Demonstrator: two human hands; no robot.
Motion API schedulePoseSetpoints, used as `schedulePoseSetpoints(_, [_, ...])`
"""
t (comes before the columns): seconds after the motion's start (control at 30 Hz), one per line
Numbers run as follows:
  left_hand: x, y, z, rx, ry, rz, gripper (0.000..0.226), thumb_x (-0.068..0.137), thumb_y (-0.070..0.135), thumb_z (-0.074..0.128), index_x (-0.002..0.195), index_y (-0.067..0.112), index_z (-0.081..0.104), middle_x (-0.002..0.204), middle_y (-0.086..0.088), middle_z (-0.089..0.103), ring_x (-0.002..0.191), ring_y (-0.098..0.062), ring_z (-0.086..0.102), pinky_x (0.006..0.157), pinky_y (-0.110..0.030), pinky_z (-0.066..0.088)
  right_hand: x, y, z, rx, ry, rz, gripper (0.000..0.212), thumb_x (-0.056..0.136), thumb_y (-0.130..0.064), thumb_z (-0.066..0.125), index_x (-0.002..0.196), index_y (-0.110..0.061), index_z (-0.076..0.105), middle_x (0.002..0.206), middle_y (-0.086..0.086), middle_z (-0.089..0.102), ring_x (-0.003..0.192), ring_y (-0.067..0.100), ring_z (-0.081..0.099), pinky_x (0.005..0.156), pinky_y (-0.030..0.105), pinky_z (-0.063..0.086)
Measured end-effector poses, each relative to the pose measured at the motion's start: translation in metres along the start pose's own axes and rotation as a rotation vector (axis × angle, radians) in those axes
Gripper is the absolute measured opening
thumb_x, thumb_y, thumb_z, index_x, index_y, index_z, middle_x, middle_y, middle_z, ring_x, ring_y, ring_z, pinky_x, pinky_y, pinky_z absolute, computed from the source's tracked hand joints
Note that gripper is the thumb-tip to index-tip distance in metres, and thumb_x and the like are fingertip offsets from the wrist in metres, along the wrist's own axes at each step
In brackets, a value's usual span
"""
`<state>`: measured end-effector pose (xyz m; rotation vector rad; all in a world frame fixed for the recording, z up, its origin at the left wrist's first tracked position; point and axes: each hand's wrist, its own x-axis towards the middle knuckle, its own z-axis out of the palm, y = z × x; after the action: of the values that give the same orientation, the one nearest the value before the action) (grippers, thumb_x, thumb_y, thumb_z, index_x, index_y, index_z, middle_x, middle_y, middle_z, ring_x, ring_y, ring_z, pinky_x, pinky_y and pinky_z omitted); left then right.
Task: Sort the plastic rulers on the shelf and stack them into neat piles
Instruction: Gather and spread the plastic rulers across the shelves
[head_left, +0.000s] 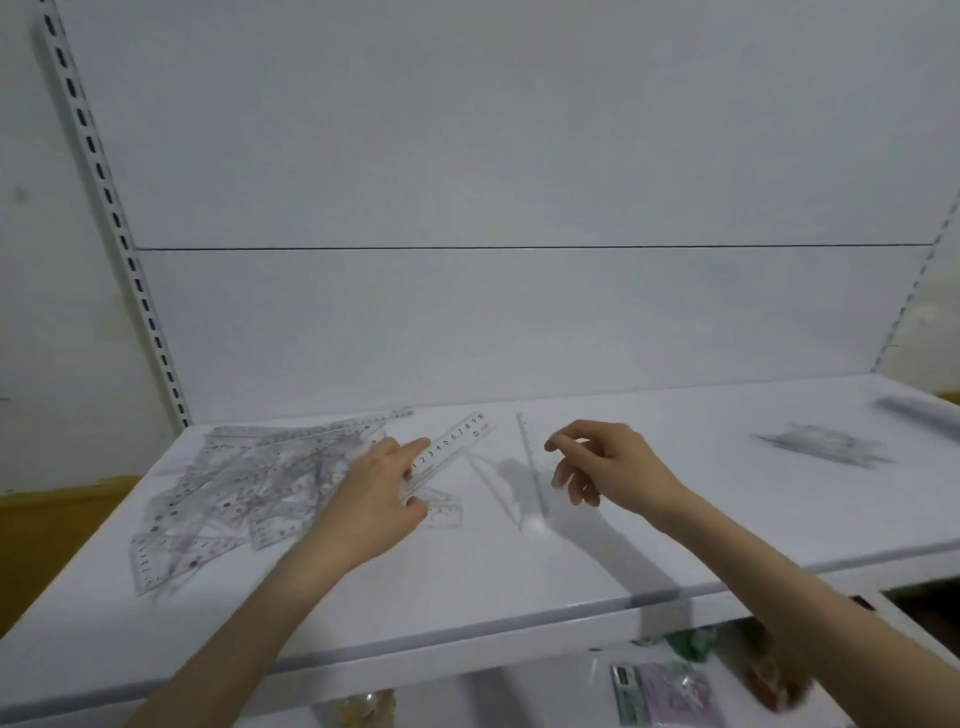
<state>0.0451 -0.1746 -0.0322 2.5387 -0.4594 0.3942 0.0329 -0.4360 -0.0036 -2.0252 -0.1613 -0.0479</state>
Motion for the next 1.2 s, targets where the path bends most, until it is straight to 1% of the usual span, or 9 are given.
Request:
schedulePoseSetpoints(0.23, [0.016, 0.018, 0.015, 0.020, 0.021, -0.010, 0.050, 0.081, 0.017, 0.064, 0.128, 0.032, 0.055, 0.085, 0.009, 0.052, 0.070, -0.011, 0.046, 0.062, -0.027, 0.036, -0.014, 0.034, -0.071, -0.176, 0.276, 0.033, 0.004, 0.091, -0.007, 0.059, 0.089, -0.007, 0.062, 0.066, 0.007, 0.071, 0.042, 0.009, 0.052, 0.043, 0.018, 0.042])
schedulePoseSetpoints(0.47, [0.002, 0.007, -0.003, -0.045, 0.054, -0.102, 0.044, 0.079, 0.018, 0.072, 0.121, 0.026, 0.063, 0.074, 0.009, 0.056, 0.064, -0.004, 0.050, 0.055, -0.024, 0.038, 0.015, 0.051, -0.054, -0.316, 0.153, 0.052, 0.011, 0.089, -0.008, 0.062, 0.095, -0.013, 0.070, 0.064, 0.006, 0.067, 0.041, 0.004, 0.050, 0.044, 0.014, 0.041])
schedulePoseSetpoints(0.63, [-0.004, -0.005, -0.003, -0.050, 0.015, -0.075, 0.047, 0.075, 0.011, 0.072, 0.121, 0.014, 0.062, 0.081, 0.009, 0.056, 0.067, -0.003, 0.047, 0.061, -0.011, 0.033, 0.036, 0.065, -0.030, -0.836, 0.231, 0.014, 0.029, 0.090, -0.027, 0.062, 0.118, -0.021, 0.062, 0.102, -0.001, 0.061, 0.092, 0.016, 0.057, 0.070, 0.025, 0.040])
schedulePoseSetpoints(0.7, [-0.002, -0.004, 0.000, -0.056, 0.004, -0.057, 0.043, 0.074, 0.007, 0.072, 0.116, 0.010, 0.065, 0.082, 0.008, 0.057, 0.069, -0.002, 0.050, 0.063, -0.006, 0.036, 0.034, 0.068, -0.026, -0.853, 0.308, -0.014, 0.035, 0.091, -0.030, 0.060, 0.125, -0.025, 0.056, 0.112, -0.003, 0.057, 0.103, 0.015, 0.055, 0.073, 0.028, 0.042])
schedulePoseSetpoints(0.8, [0.002, 0.007, 0.008, -0.070, -0.052, 0.000, 0.038, 0.073, 0.006, 0.072, 0.111, 0.012, 0.067, 0.083, 0.007, 0.058, 0.071, -0.004, 0.052, 0.066, -0.004, 0.036, 0.028, 0.066, -0.023, -0.636, 0.396, -0.320, 0.042, 0.087, -0.023, 0.062, 0.128, -0.019, 0.053, 0.113, -0.002, 0.058, 0.102, 0.013, 0.056, 0.082, 0.031, 0.048])
schedulePoseSetpoints(0.93, [0.014, 0.039, 0.025, -0.058, -0.120, 0.128, 0.041, 0.075, 0.015, 0.071, 0.105, 0.042, 0.062, 0.088, 0.014, 0.057, 0.078, -0.006, 0.051, 0.060, -0.017, 0.038, 0.012, 0.052, -0.029, -0.866, 0.093, -0.742, 0.064, 0.073, -0.028, 0.063, 0.133, -0.019, 0.044, 0.131, -0.001, 0.054, 0.119, 0.018, 0.049, 0.103, 0.035, 0.033])
schedulePoseSetpoints(1.0, [0.026, 0.060, 0.036, -0.060, -0.127, 0.206, 0.043, 0.074, 0.021, 0.072, 0.103, 0.050, 0.058, 0.093, 0.022, 0.054, 0.077, -0.003, 0.051, 0.059, -0.021, 0.037, 0.006, 0.049, -0.038, -0.939, -0.019, -0.803, 0.060, 0.073, -0.025, 0.063, 0.129, -0.022, 0.042, 0.125, -0.001, 0.058, 0.109, 0.019, 0.056, 0.098, 0.037, 0.038])
schedulePoseSetpoints(1.07, [0.039, 0.086, 0.049, -0.048, -0.123, 0.245, 0.039, 0.072, 0.028, 0.068, 0.104, 0.050, 0.060, 0.081, 0.019, 0.057, 0.071, -0.003, 0.052, 0.060, -0.023, 0.039, -0.001, 0.052, -0.056, -0.909, -0.027, -0.841, 0.053, 0.073, -0.016, 0.063, 0.124, -0.022, 0.046, 0.115, 0.001, 0.062, 0.088, 0.021, 0.062, 0.074, 0.032, 0.048])
schedulePoseSetpoints(1.2, [0.069, 0.144, 0.085, -0.074, -0.120, 0.256, 0.030, 0.062, 0.047, 0.060, 0.092, 0.048, 0.061, 0.076, 0.020, 0.058, 0.069, 0.000, 0.052, 0.062, -0.027, 0.044, -0.020, 0.076, -0.128, -0.915, 0.035, -0.838, 0.040, 0.075, -0.009, 0.063, 0.114, -0.018, 0.062, 0.111, 0.002, 0.063, 0.071, 0.017, 0.059, 0.046, 0.024, 0.042])
